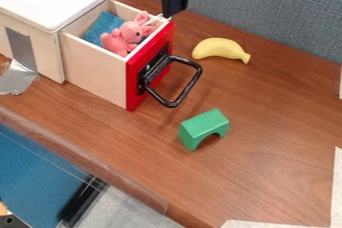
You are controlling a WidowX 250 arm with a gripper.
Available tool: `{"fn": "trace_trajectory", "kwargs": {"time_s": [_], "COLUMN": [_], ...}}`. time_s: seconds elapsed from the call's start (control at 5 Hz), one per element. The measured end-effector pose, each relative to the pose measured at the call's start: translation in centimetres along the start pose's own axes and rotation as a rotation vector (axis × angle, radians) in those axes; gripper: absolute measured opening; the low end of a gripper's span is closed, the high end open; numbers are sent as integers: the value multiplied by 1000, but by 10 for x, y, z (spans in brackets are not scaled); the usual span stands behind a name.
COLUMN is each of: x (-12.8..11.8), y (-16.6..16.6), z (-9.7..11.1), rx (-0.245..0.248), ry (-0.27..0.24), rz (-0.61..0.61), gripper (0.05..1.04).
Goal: Take the toys out of the box onto the table
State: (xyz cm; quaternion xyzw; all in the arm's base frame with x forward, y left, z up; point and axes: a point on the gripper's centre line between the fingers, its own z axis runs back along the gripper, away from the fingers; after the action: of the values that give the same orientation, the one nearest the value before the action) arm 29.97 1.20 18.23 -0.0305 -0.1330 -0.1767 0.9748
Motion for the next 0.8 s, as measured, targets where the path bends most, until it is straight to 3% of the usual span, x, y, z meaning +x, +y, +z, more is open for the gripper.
{"fn": "trace_trajectory", "kwargs": {"time_s": [0.4,0.6,0.8], "x": [-4,-8,-6], "y": [15,29,41], "z": [-12,-25,-25], "rx": [3,-21,0], "ry": [21,51,35], "rz": [-25,-97,-213], "gripper": [1001,1001,1001]}}
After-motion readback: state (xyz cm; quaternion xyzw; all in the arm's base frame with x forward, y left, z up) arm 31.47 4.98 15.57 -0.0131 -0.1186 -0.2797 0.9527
